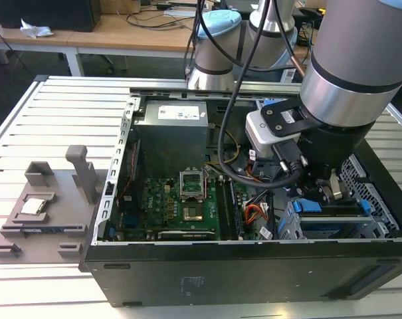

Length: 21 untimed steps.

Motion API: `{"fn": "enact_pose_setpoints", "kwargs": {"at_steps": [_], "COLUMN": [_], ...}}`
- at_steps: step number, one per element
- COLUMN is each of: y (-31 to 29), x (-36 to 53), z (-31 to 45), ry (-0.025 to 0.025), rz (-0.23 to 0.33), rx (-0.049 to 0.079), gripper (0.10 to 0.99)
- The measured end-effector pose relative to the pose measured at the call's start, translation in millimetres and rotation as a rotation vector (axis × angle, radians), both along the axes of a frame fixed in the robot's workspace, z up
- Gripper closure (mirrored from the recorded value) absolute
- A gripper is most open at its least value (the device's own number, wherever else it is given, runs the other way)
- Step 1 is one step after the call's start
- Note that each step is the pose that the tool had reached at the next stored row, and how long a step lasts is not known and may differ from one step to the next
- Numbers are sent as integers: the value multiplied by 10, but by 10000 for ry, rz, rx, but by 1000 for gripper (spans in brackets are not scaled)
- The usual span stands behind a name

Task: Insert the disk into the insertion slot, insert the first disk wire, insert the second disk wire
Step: 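Insert the second disk wire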

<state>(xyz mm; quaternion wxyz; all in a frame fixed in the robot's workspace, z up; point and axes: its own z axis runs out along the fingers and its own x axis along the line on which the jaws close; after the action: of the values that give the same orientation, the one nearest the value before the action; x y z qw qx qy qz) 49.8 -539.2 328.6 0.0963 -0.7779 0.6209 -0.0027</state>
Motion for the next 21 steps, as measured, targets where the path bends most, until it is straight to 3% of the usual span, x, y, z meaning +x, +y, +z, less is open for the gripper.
{"fn": "enact_pose_setpoints", "kwargs": {"at_steps": [1,6,13,15,19,21], "y": [0,0,0,0,-1,-10], "x": [0,0,16,122,268,326], "z": [-1,8,341,350,335,321], "ry": [0,-1,2,135,311,375], "rz": [0,0,1,0,-7,-21], "rx": [0,1,-1,1,-3,-3], "gripper": [957,961,961,961,961,961]}}
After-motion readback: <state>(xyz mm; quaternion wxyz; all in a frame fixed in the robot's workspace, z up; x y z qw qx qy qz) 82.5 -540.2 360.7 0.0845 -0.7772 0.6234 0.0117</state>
